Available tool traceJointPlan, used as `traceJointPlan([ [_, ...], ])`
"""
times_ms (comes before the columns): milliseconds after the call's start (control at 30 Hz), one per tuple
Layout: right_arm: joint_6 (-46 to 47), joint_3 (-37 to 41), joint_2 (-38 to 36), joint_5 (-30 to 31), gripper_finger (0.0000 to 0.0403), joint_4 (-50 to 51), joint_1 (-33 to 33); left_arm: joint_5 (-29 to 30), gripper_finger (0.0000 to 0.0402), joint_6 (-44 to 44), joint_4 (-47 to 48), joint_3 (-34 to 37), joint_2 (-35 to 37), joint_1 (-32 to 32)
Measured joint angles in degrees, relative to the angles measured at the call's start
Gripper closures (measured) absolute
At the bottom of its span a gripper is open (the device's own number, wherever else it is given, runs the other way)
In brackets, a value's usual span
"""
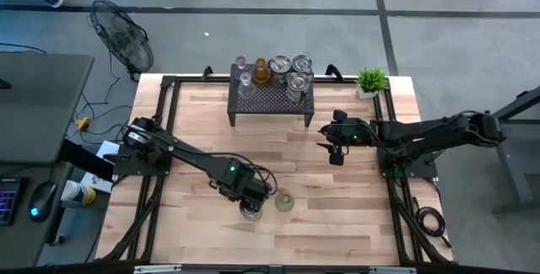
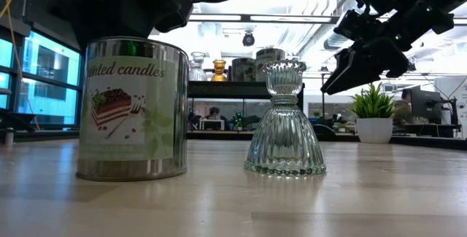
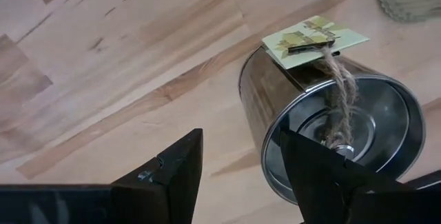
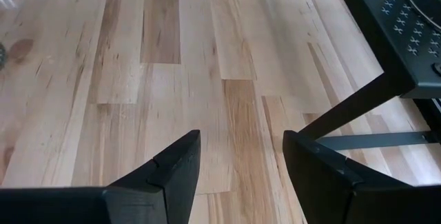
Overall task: Pick & Place candle stick holders
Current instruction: Put the green scented candle on the shelf aligned with the other scented candles
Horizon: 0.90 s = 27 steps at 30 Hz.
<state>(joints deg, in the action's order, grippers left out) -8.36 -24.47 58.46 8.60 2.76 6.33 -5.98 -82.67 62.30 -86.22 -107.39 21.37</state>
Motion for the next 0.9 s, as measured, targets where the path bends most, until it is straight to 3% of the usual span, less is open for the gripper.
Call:
traceJointPlan([
  [733, 0.0, 0.01, 0.0, 0.02, 0.0204, 0.0, -0.02, 1.57, 0.021, 9.38, -0.24, 0.57, -1.29, 0.02],
  [900, 0.05, 0.01, 0.01, 0.02, 0.0204, 0.0, -0.01, 0.81, 0.0239, 9.38, -0.88, 0.57, -1.31, 0.02],
])
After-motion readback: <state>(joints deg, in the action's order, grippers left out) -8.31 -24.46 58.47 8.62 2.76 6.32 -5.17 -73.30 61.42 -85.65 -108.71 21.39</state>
